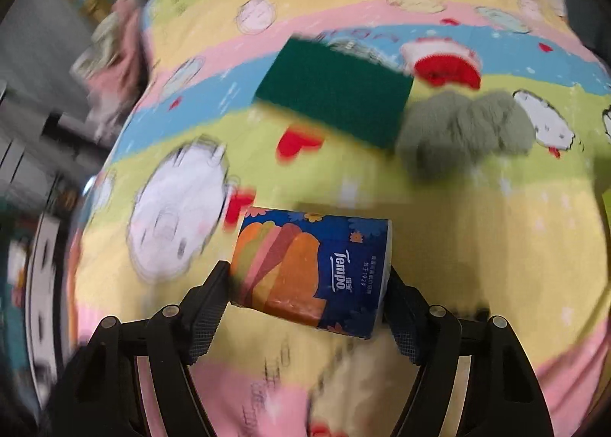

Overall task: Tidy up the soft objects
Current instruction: 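Lift the tissue pack with the right gripper and carry it toward the box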

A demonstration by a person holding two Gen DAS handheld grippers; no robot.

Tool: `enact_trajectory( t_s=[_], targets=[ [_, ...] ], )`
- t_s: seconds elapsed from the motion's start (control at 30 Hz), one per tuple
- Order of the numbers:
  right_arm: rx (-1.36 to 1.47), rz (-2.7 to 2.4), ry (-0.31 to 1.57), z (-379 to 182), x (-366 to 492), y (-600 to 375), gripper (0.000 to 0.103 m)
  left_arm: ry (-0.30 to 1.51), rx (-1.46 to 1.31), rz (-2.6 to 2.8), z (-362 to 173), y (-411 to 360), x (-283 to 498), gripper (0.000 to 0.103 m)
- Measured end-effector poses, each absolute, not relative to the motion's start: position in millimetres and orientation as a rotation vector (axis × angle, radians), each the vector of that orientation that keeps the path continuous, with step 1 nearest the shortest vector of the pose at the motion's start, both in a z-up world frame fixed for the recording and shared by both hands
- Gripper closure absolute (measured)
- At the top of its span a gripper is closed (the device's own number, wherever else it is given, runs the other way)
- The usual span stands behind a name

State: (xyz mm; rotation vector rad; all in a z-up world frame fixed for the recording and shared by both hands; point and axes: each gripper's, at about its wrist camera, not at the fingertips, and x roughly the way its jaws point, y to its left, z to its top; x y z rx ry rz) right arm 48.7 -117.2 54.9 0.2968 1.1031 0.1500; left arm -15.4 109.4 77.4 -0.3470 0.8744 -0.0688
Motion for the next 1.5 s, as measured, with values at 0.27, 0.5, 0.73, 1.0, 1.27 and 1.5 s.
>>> enact_trajectory(
  t_s=[0.27,0.5,0.73,1.0,1.27,1.5],
  targets=[
    [0.286,0.193,1.138,55,1,-132,0.025,0.898,-0.33,-0.099,74,98,-18,0.016],
    [0.287,0.175,1.071,75,-16,-147,0.02,0.925,-0.312,-0.159,68,75,-19,0.016],
    [0.376,0.175,0.98,87,-30,-169,0.02,0.976,-0.325,-0.261,60,48,-21,0.017],
    [0.449,0.236,1.024,70,-26,-181,0.052,1.028,-0.306,-0.392,49,12,-27,0.028],
    [0.533,0.275,1.082,50,-22,-193,0.052,1.085,-0.315,-0.45,36,-10,-25,0.054],
    [0.536,0.273,1.1,38,-17,-189,0.052,1.052,-0.27,-0.478,36,-30,-28,0.059]
  ],
)
